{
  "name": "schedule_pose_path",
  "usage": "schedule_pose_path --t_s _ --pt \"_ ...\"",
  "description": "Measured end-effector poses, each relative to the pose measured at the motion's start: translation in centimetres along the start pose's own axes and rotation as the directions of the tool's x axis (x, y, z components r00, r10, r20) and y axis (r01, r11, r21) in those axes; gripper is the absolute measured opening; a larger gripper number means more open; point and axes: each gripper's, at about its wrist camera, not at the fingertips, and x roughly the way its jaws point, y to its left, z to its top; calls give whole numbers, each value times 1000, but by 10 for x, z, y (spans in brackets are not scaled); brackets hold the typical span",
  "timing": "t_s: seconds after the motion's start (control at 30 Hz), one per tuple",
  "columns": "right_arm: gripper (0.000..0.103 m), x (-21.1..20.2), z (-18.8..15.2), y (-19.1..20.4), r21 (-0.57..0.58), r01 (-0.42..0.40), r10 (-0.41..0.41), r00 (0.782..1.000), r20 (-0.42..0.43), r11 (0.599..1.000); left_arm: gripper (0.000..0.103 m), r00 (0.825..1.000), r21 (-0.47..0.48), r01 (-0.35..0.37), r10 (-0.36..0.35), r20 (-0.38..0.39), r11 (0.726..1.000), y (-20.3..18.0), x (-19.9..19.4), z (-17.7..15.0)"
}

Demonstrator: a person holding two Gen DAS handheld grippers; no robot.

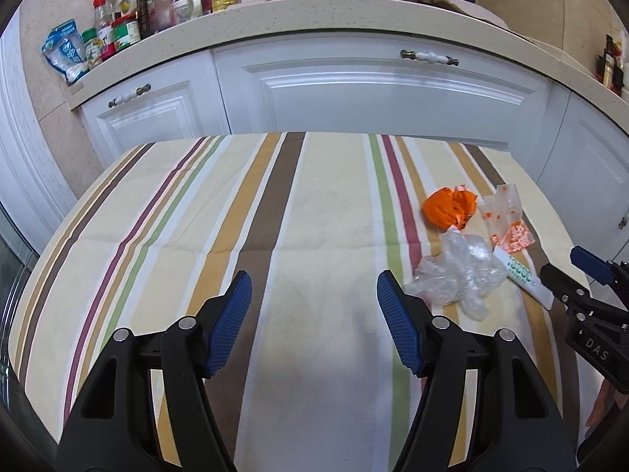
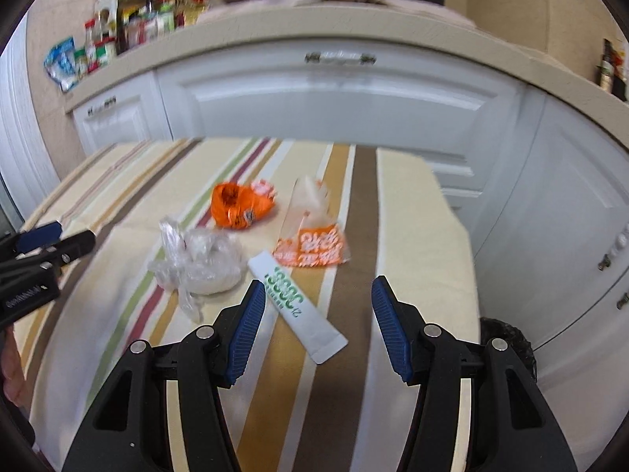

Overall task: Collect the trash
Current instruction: 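Move both open tools back over the table, then grasp the white green-printed tube with the right tool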

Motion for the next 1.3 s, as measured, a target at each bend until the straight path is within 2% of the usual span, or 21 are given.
schedule_pose_path --t_s 0.27,0.43,0.5,0.57,0.63,0.73,0.8,0.93,0.97,1.0,1.13,1.23,1.3 --pt "56 27 -2 1 -34 8 -12 991 -136 999 64 999 -9 42 -42 -29 999 -1 10 -4" --pt "53 25 -5 -3 -19 -16 13 989 -149 1000 64 997 1 65 -65 -39 998 -10 12 -6" --pt "47 22 -7 -2 -14 -27 24 989 -144 1000 65 996 4 72 -72 -43 997 -14 13 -6" --pt "35 20 -9 0 -16 -38 35 990 -140 999 65 996 8 78 -78 -46 997 -18 13 -7" --pt "27 18 -10 2 -15 -44 42 990 -135 999 65 995 14 88 -87 -46 996 -23 12 -7" --pt "25 15 -13 6 -12 -47 45 991 -127 999 65 994 29 100 -98 -45 995 -31 10 -7" --pt "24 12 -15 6 -3 -51 51 992 -119 999 72 993 36 108 -107 -41 993 -35 8 -8" --pt "22 -1 -18 4 19 -56 57 995 -82 998 74 991 48 135 -134 -29 990 -42 3 -8" --pt "13 -5 -18 3 28 -56 57 996 -69 998 75 990 50 141 -140 -24 989 -43 2 -9" --pt "10 -9 -19 2 35 -58 60 996 -59 998 76 989 53 147 -146 -18 988 -45 2 -8" --pt "10 -16 -22 -4 60 -47 49 998 -32 997 81 986 68 166 -166 -2 984 -55 1 -6" --pt "10 -10 -25 -6 60 -58 62 996 -69 997 81 986 82 165 -165 -7 983 -61 5 -3" --pt "15 -10 -26 -7 71 -54 58 996 -61 996 81 986 77 168 -168 -5 983 -62 4 -2"
